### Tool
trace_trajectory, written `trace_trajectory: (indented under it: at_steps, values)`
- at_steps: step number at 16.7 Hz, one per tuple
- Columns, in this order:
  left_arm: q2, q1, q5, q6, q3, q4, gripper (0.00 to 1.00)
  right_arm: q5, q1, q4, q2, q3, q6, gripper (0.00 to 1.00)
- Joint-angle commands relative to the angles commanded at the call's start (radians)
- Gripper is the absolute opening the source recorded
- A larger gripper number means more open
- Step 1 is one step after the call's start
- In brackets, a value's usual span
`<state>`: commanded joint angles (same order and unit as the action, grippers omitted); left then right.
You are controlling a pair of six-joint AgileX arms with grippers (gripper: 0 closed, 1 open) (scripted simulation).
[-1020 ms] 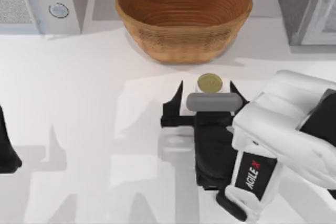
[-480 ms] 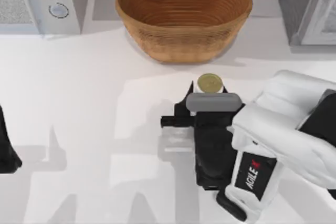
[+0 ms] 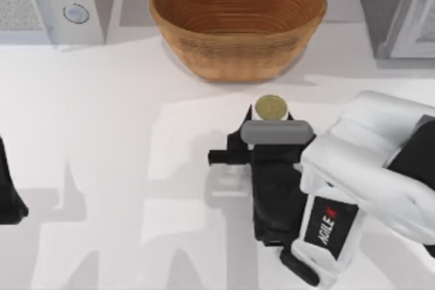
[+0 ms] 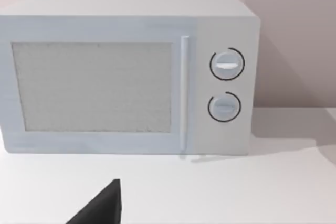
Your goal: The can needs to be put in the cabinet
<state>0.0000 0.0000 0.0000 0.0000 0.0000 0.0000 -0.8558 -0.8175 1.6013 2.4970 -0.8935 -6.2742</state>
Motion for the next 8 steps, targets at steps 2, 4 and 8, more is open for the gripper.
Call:
trace_trajectory:
  at_steps: [2,4,8]
  values:
    - [0.000,0.000,0.000,0.000,0.000,0.000,1.00,0.000,0.000,0.000,0.000,0.000,0.000,0.00]
    - [0.000,0.000,0.000,0.000,0.000,0.000,1.00,0.000,0.000,0.000,0.000,0.000,0.000,0.00]
    - [0.000,0.000,0.000,0.000,0.000,0.000,1.00,0.001,-0.003,-0.013,-0.015,0.002,0.002,0.00]
